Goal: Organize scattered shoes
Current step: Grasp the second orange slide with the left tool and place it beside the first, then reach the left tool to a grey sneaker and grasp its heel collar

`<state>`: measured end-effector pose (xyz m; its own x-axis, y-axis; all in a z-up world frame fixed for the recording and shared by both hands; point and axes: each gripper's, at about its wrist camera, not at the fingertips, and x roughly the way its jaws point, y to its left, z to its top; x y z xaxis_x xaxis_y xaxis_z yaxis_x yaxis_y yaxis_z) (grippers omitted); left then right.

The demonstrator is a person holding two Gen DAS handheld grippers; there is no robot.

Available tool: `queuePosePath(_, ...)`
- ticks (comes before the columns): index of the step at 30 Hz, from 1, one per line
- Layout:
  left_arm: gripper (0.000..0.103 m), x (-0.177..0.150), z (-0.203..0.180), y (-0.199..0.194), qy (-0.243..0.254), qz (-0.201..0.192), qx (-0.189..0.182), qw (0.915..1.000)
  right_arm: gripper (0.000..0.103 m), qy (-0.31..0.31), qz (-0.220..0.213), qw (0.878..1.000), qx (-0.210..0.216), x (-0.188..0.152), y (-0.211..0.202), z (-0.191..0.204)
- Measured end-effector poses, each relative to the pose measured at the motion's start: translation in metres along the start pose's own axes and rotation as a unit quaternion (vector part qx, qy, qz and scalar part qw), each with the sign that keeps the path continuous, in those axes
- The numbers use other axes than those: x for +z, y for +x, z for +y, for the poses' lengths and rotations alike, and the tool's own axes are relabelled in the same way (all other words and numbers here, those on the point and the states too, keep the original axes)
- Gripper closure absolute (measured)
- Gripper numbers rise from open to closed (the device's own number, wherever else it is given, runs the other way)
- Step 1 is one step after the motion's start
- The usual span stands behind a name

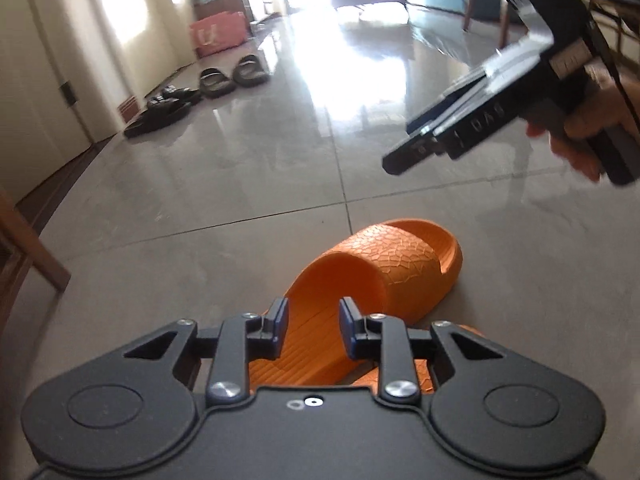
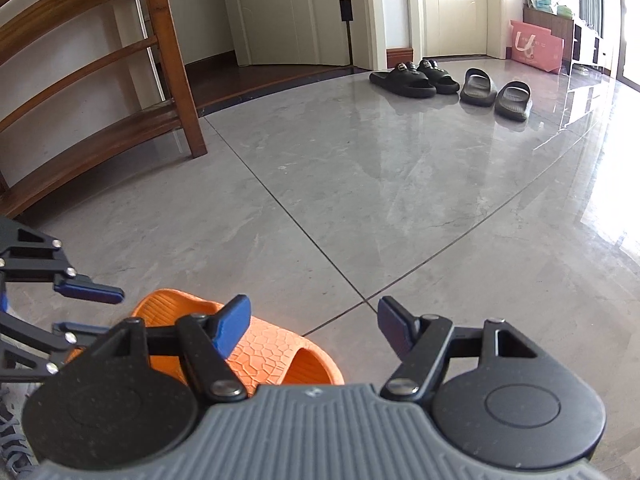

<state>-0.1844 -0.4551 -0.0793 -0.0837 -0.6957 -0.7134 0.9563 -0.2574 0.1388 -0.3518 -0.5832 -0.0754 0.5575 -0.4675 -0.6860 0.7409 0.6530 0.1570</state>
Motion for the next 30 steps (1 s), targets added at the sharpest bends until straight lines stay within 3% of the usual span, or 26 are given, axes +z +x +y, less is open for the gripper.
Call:
queuePosePath(2, 0.062, -0.004, 0.006, -0.014, -0.060, -0.015, 0.009, 0.9980, 0.030, 0.000, 0.002, 1.000, 0.006, 0.000, 0.000, 0.004)
queuePosePath(5, 0.063, -0.016, 0.016, -0.039, -0.124, -0.022, 0.024, 0.9918, 0.030, -0.007, 0.003, 1.000, 0.016, -0.001, -0.002, 0.015)
queuePosePath(10, 0.060, -0.043, 0.045, -0.073, -0.171, -0.002, 0.054, 0.9837, 0.030, -0.016, 0.011, 0.999, 0.025, -0.010, -0.012, 0.022)
queuePosePath(14, 0.052, -0.069, 0.075, -0.100, -0.240, 0.007, 0.067, 0.9683, 0.030, 0.004, 0.021, 0.999, 0.045, -0.032, -0.024, 0.021)
queuePosePath(18, 0.050, -0.098, 0.089, -0.128, -0.292, 0.014, 0.075, 0.9534, 0.030, -0.006, 0.045, 0.997, 0.055, -0.051, -0.021, 0.030)
queuePosePath(21, 0.050, -0.108, 0.089, -0.145, -0.296, 0.022, 0.083, 0.9514, 0.030, -0.033, 0.061, 0.996, 0.056, -0.058, -0.012, 0.040)
queuePosePath(25, 0.049, -0.105, 0.082, -0.160, -0.283, 0.018, 0.086, 0.9549, 0.030, -0.073, 0.078, 0.993, 0.043, -0.060, 0.004, 0.044)
queuePosePath(30, 0.049, -0.092, 0.061, -0.169, -0.236, 0.008, 0.076, 0.9687, 0.028, -0.018, 0.101, 0.990, 0.101, -0.063, 0.020, 0.033)
